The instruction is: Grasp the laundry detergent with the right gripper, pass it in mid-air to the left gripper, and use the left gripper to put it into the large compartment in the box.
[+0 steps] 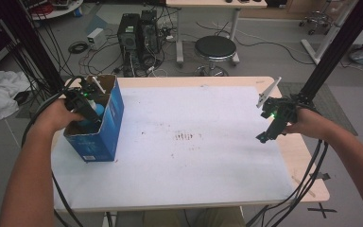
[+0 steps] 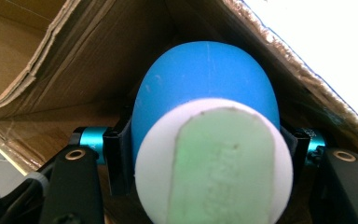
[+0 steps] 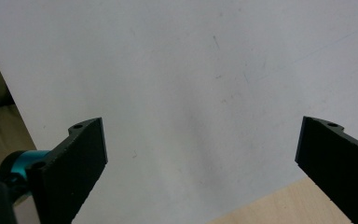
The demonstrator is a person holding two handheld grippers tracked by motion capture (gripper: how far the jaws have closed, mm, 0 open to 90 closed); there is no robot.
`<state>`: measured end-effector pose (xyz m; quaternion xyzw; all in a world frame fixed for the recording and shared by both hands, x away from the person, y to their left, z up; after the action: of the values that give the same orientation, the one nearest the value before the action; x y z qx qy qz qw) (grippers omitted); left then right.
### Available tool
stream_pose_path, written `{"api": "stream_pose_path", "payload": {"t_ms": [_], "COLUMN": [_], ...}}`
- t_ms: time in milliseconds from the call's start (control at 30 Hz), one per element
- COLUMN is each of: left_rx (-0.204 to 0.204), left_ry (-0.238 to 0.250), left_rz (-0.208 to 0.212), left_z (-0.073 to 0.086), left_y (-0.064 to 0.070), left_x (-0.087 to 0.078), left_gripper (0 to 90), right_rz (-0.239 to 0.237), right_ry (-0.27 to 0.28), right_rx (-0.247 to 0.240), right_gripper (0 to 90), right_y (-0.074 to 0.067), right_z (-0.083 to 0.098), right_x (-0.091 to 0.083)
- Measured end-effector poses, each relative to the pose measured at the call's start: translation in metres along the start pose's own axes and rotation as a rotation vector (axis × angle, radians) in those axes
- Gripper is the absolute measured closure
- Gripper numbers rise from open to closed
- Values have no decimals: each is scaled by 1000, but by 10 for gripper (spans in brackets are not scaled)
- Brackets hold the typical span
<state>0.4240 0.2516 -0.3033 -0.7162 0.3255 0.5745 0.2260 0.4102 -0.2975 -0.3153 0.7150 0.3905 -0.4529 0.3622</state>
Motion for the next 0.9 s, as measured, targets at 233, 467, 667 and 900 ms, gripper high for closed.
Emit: {"api": "stream_pose_path", "payload": {"t_ms": [233, 467, 667, 900], "left_rx": [-20, -17, -20, -13], "left_ry": [33, 80, 104, 150], "left_rz": [-14, -26, -41, -57], "left_z": [2, 6, 8, 6], "left_y": [0, 3, 8, 19], "left_x": [-9, -26, -42, -65], "left_gripper": [310, 310, 248, 248], "right_rz": [1, 3, 7, 14], "right_ry": [5, 14, 23, 32], "right_rx": [5, -1, 2, 4], "right_gripper": [11, 11, 11, 11], "right_y": [-1, -3, -4, -8], "right_z": [0, -1, 0, 0], "right_x": [-3, -5, -8, -13]}}
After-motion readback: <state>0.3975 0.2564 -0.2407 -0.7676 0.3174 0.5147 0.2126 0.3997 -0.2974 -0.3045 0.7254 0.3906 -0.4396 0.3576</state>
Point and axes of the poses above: each handheld gripper's, and its own axes: x roughly forward along the jaws, z roughly out of its underside, y roughly to its right, the point moved 2 cm from there along x, roughly forward along the jaws, and after that the axes turned 10 degrees about z, right-handed, at the moved point
